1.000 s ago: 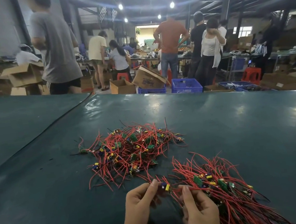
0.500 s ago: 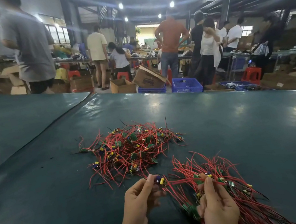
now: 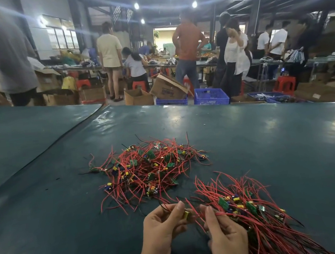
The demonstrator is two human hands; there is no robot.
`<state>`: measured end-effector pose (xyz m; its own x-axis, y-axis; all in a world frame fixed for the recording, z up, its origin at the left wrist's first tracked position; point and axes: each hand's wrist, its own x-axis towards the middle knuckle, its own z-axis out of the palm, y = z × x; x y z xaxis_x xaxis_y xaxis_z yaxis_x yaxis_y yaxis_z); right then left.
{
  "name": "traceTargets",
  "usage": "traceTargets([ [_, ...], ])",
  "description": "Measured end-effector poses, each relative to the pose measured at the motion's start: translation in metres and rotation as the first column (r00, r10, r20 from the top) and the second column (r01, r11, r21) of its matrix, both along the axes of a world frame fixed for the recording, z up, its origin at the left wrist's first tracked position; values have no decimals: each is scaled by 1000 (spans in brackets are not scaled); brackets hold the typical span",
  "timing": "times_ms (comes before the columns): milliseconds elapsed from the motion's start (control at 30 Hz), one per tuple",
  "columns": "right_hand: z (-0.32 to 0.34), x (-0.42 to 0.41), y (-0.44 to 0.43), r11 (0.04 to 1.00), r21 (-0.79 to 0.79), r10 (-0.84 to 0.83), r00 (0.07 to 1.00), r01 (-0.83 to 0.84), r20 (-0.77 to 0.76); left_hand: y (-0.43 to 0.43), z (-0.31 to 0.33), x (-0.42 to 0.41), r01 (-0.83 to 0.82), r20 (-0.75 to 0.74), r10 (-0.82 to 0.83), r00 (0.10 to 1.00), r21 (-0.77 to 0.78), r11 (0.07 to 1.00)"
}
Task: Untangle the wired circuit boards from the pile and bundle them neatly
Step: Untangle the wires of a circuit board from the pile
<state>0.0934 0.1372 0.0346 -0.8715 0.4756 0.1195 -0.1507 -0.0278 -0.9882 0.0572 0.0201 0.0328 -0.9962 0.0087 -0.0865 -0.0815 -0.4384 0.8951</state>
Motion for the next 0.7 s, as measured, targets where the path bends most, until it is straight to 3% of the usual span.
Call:
traceTargets([
  [200,6,3,14,965,-263,-32,994,4,-103,-11,5,-5,-48,92,34,995,147,988],
  [367,4,6,4,987,-159,-65,984,38,-168,-14,8,-5,13,137,-67,988,360,933],
  [467,2,5,3,993,-111,-71,977,49,-203,-12,8,-5,71,105,-125,987,413,908],
  [633,-5,8,4,991,97,109,971,-90,-212,-18,5,-8,78,149,-169,974,479,874],
  [700,-7,8,4,980,131,171,974,-152,-149,-24,7,-9,117,158,-237,959,540,834],
])
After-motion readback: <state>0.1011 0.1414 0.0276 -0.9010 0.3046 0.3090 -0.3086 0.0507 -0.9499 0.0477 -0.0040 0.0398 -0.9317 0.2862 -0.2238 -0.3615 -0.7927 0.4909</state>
